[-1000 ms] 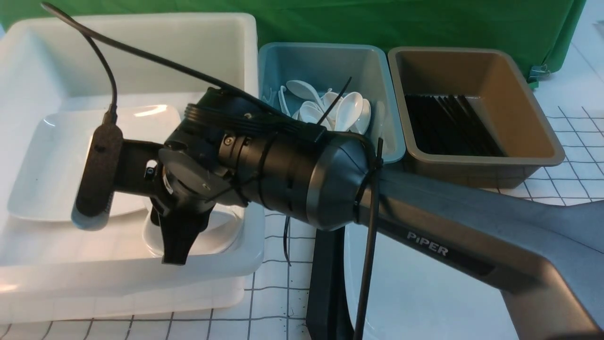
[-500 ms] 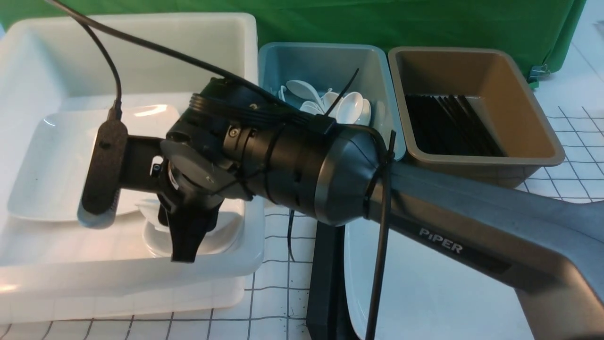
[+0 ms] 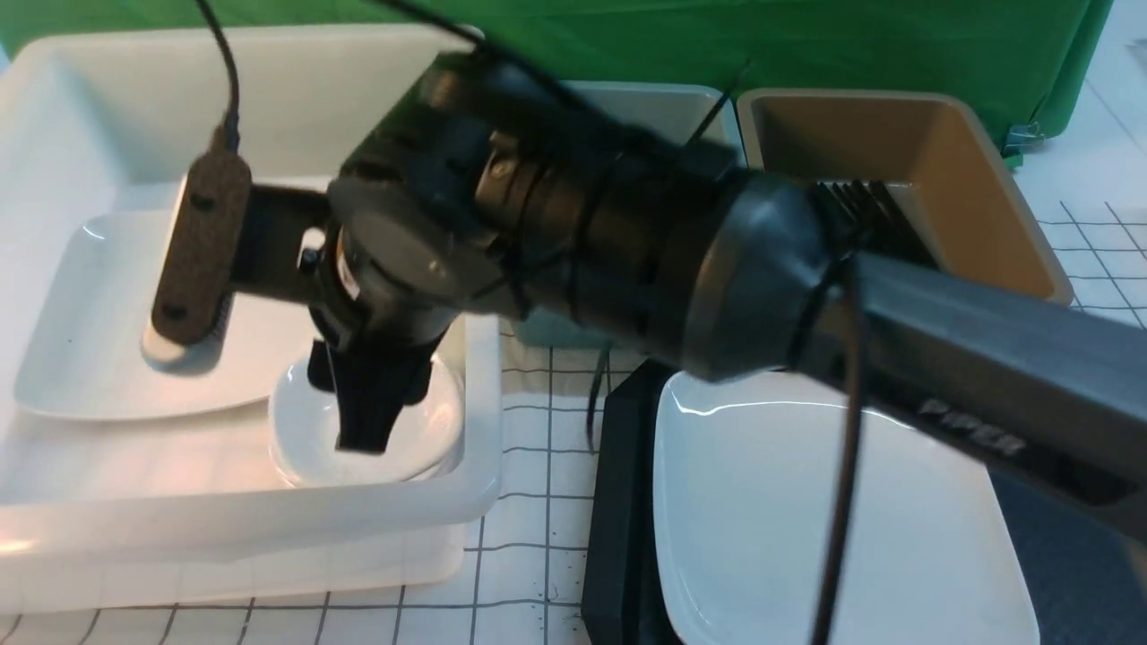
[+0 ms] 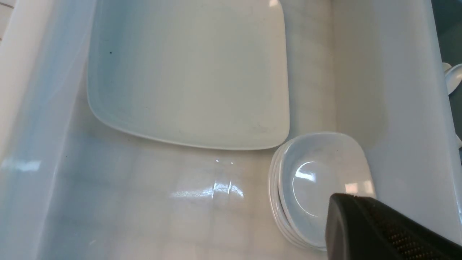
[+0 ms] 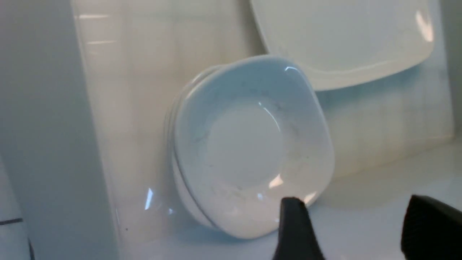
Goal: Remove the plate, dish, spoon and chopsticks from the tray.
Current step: Use the right arm to put the small plate into the large storage box on the left, then use the left arm to grab a plate from the dinner plate
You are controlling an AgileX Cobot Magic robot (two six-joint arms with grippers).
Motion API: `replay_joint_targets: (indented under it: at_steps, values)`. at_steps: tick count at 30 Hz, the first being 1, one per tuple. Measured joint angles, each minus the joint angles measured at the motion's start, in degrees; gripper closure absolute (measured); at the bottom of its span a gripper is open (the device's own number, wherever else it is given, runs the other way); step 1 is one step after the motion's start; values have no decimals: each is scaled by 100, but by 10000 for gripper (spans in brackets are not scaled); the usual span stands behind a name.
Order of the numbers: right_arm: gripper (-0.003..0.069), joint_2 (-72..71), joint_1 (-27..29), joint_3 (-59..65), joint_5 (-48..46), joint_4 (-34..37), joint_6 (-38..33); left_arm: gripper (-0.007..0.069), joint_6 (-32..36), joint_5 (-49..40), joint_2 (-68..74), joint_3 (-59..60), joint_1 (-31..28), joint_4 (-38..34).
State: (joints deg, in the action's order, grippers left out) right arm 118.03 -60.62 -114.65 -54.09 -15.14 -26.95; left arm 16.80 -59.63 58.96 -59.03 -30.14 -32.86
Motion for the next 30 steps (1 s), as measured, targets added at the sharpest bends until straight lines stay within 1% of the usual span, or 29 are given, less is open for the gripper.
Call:
replay_joint_targets:
  at_steps: [3,6,7,8,9,10,11,12,14,18,22,27,28,29,30]
  values:
    - [267,-180,0,-6,-142,0,0,619,0,0,0,0,0,0]
    - [339,-393,0,-83,-453,0,0,619,1,0,0,0,0,0]
    - [407,-499,0,-172,-729,0,0,619,1,0,0,0,0,0]
    - [453,-580,0,-233,-931,-6,0,619,6,0,0,0,0,-5]
    - [465,-623,0,-248,-986,-6,0,619,6,0,0,0,0,-13]
    - [550,-771,0,-337,-1269,-22,43,619,6,-6,0,0,0,-65]
    - [601,-956,0,-360,-1387,-45,198,619,19,-20,0,0,0,-153]
    - [625,-1131,0,-369,-1436,-68,324,619,52,-62,0,0,0,-224]
    - [644,-1476,5,-380,-1492,-86,460,619,204,-158,0,0,0,-460]
    - [650,-2326,5,-390,-1523,-106,816,619,415,-395,0,0,0,-931]
    - [651,-3309,5,-108,-1523,-135,1264,619,429,-465,0,0,168,-1045]
    - [651,-4531,5,615,-1533,-157,1690,619,441,-485,0,0,793,-1076]
    - [652,-5008,5,1030,-1546,-159,1885,619,407,-489,0,0,1124,-1076]
    - [652,-5129,5,1078,-1546,-159,1908,619,399,-489,0,0,1164,-1076]
    - [652,-5602,5,1530,-1546,-170,2076,619,323,-458,0,0,1477,-1081]
